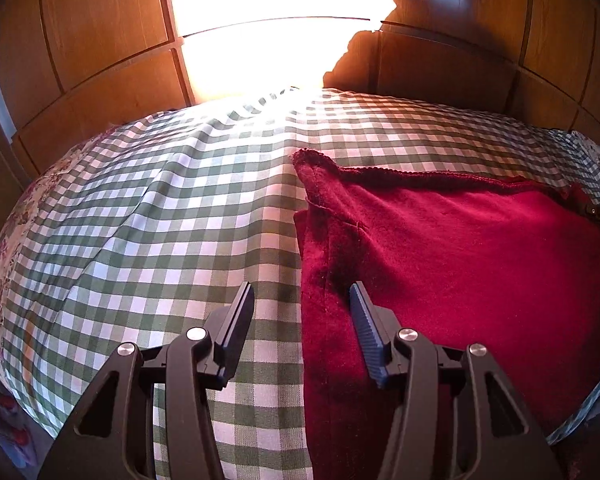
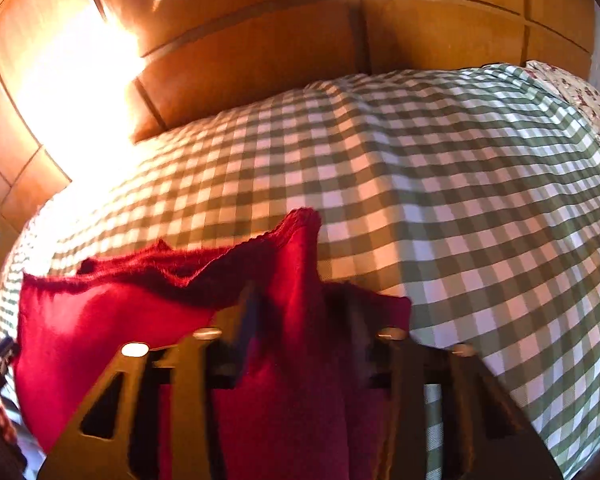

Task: Fold small clothes

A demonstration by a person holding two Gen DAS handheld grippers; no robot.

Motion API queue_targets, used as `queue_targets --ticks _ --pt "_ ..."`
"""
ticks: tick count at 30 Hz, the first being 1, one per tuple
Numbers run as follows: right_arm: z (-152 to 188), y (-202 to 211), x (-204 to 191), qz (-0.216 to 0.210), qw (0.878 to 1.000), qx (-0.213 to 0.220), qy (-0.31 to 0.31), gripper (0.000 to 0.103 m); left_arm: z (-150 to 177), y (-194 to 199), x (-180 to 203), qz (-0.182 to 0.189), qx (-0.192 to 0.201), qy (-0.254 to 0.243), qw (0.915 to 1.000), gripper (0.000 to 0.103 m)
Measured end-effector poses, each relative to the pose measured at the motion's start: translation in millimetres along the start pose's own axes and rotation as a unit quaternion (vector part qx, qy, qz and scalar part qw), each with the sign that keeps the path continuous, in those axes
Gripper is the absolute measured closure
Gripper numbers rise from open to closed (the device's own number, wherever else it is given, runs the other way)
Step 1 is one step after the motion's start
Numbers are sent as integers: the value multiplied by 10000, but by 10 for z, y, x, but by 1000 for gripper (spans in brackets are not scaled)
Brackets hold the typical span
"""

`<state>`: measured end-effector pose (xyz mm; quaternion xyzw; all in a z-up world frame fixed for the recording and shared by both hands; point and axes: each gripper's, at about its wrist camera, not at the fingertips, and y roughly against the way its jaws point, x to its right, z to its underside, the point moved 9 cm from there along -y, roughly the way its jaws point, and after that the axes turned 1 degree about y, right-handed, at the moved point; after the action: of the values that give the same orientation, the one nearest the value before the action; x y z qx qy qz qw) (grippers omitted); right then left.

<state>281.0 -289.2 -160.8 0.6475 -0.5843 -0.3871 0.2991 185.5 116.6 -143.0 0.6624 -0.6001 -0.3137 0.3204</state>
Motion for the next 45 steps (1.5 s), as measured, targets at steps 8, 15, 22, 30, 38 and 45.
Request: queue_targets --ticks 8,15,22,30,38,45 --pt "-18 72 -67 228 9992 136 290 96 -50 -86 67 41 -23 -88 10000 54" --pt "-20 140 127 517 9983 245 61 97 -92 -211 40 260 -94 128 9995 45" --pt "95 -14 147 464 9984 258 -171 97 -271 -574 -12 1137 -594 724 9891 54" --pt "-17 264 212 479 9970 581 -192 97 -514 -422 70 1116 28 711 9912 89" --pt "85 -63 300 736 9954 415 -455 93 -308 -734 -27 115 -213 669 9975 53" --pt "62 492 218 813 9904 984 -539 29 -271 -145 36 -264 376 310 9985 53"
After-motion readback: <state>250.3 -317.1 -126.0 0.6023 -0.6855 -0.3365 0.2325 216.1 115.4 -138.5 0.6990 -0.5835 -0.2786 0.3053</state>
